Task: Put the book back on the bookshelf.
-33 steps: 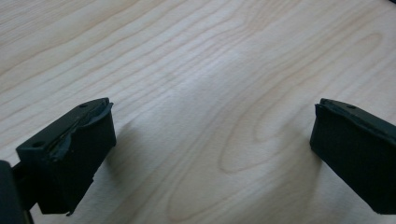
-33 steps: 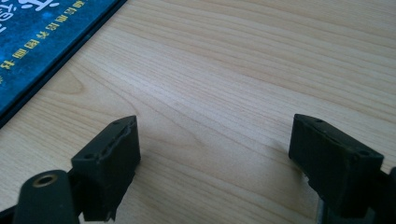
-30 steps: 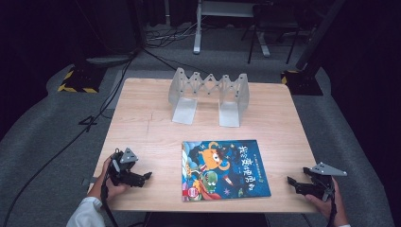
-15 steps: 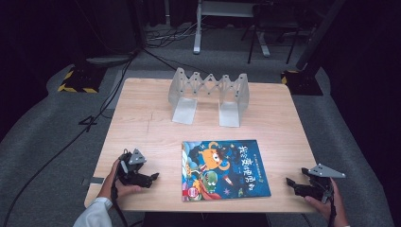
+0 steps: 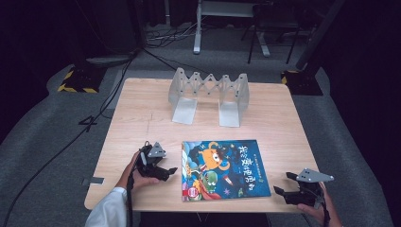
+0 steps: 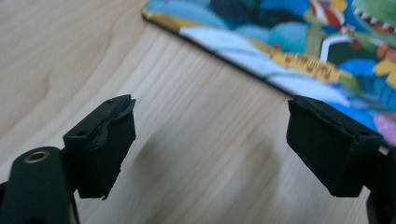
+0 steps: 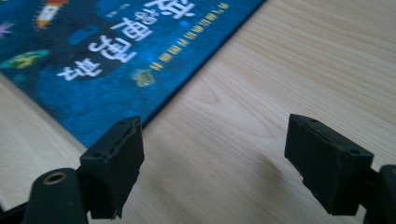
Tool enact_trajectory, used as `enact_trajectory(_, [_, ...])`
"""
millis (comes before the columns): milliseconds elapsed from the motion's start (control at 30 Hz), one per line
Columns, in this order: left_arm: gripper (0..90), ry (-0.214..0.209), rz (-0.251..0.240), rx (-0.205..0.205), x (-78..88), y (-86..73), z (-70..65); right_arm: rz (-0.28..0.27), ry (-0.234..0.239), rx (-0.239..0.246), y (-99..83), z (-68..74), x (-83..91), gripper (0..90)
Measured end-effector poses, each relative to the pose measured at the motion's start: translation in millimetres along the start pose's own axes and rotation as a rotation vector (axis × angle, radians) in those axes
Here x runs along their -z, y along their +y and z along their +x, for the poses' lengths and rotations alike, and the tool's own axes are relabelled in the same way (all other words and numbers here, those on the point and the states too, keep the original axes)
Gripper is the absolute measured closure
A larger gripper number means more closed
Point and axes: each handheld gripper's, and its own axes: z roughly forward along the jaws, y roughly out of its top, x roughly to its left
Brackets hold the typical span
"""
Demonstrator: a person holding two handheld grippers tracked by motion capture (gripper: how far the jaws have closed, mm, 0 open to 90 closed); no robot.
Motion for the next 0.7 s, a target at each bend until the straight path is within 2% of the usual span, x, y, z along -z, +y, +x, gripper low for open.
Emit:
enact_trajectory(100, [16.3,-0.024,-0.033,-0.024,-5.9,11.9,0.8,-0.004,0.042,0.012,3.5,7.8,-0.4,20.5])
enact_trajectory(133, [16.0,-0.024,-0.036,-0.025,-8.6,16.0,1.1,0.0,0.052,0.018,4.6,10.6,-1.4,20.5])
enact_trajectory(200, [16.3,-0.013,-0.049,-0.055,-16.3,26.0,2.3,0.016,0.071,0.042,6.6,17.0,-4.8,20.6])
enact_trajectory(233, [16.3,-0.014,-0.042,-0.053,-20.2,30.3,3.6,0.022,0.081,0.049,7.2,20.1,-7.1,20.7])
enact_trajectory(333, [16.7,-0.028,-0.05,-0.045,-30.1,40.9,8.4,0.038,0.091,0.063,8.1,25.2,-11.1,20.9])
enact_trajectory(467, [18.2,-0.045,-0.029,-0.044,-47.5,53.5,13.9,0.059,0.093,0.087,7.9,31.3,-16.1,20.5])
enact_trajectory(567, [17.9,-0.066,0.001,-0.044,-62.0,59.0,17.3,0.059,0.096,0.088,9.0,32.6,-17.8,19.8])
enact_trajectory(700, [16.6,-0.07,0.002,-0.045,-71.1,61.1,16.9,0.051,0.089,0.086,8.4,31.5,-19.1,17.0])
